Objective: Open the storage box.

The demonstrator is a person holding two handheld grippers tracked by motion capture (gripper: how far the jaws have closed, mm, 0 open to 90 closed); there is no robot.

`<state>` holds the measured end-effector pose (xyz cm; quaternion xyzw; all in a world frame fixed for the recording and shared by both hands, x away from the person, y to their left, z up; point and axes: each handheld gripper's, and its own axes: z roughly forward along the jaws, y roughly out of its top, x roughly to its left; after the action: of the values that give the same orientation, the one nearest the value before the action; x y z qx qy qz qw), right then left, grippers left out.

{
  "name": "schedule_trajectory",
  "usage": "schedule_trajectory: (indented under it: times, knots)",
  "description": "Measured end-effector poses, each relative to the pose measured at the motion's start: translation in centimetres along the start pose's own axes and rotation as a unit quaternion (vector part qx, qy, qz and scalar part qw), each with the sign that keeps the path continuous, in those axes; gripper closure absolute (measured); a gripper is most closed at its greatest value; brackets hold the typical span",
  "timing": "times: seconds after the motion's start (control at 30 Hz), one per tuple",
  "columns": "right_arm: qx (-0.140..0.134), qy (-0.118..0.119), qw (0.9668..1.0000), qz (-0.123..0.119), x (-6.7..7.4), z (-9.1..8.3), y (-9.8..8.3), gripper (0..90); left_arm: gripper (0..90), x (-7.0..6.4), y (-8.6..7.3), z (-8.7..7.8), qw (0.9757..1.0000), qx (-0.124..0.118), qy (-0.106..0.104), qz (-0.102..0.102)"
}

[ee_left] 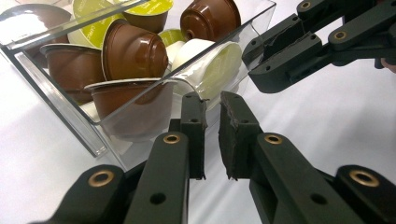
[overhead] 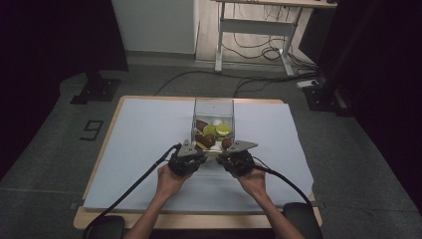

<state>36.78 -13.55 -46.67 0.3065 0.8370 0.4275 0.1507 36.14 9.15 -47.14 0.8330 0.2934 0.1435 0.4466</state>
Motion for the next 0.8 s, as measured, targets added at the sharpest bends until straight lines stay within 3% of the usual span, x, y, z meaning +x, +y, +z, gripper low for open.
schedule_trajectory:
  times: [0.8]
  knots:
    - [0.002,0.016,0.9998,-0.007,1.6,-1.2,-1.1,77.7,80.0,-1.8,-1.1,-1.1,0.9998,-0.006,-0.016,0.002]
